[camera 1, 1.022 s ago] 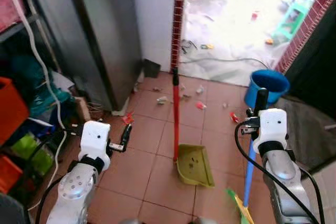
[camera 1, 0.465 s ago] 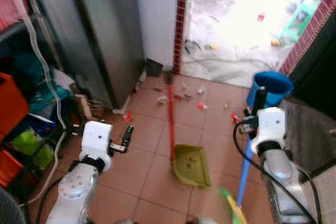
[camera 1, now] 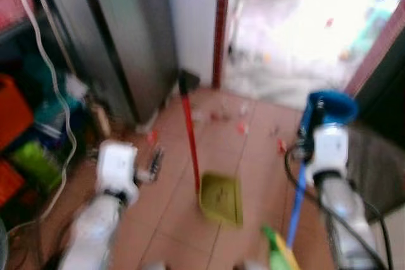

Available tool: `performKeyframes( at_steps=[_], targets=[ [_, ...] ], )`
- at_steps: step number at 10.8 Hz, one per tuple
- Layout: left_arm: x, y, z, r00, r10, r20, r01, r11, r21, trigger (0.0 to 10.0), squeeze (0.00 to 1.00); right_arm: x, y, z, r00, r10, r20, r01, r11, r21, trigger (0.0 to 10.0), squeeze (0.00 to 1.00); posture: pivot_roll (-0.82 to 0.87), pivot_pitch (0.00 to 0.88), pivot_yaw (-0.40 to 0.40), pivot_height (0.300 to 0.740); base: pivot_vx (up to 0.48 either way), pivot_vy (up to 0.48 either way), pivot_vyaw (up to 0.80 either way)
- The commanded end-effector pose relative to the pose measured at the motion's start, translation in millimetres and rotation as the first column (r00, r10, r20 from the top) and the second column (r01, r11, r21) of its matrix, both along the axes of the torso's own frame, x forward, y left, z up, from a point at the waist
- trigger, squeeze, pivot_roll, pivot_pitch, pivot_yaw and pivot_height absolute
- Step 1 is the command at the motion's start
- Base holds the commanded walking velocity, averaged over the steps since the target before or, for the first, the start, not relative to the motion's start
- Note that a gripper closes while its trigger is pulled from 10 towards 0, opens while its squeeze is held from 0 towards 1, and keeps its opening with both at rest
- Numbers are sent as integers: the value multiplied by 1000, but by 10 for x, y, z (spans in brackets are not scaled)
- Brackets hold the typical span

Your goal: Sweep floor

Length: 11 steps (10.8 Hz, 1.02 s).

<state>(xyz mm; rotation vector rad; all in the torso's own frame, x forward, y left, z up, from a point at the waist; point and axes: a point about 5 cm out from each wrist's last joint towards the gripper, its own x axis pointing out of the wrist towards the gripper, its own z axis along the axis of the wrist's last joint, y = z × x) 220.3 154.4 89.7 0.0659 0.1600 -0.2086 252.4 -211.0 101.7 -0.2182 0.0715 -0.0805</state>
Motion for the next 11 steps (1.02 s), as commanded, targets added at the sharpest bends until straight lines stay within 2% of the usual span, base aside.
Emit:
performKeyframes(
  at_steps=[1,4,11],
  targets=[
    [19,73,52,999,27,24,-28,999,33,10000,0,5,-8,14,1000,4,-1,-4,1000,-23,10000,0,-33,13,11,740,0,0,0],
    [14,67,68,1000,3,22,-3,1000,-5,10000,0,11,-14,6,1000,0,-4,0,1000,-14,10000,0,-37,9,11,740,0,0,-285],
    [23,75,77,999,3,34,-2,1000,-11,10000,0,32,-1,3,1000,12,-3,-12,1000,-23,10000,0,-35,2,7,740,304,0,0]
  ],
)
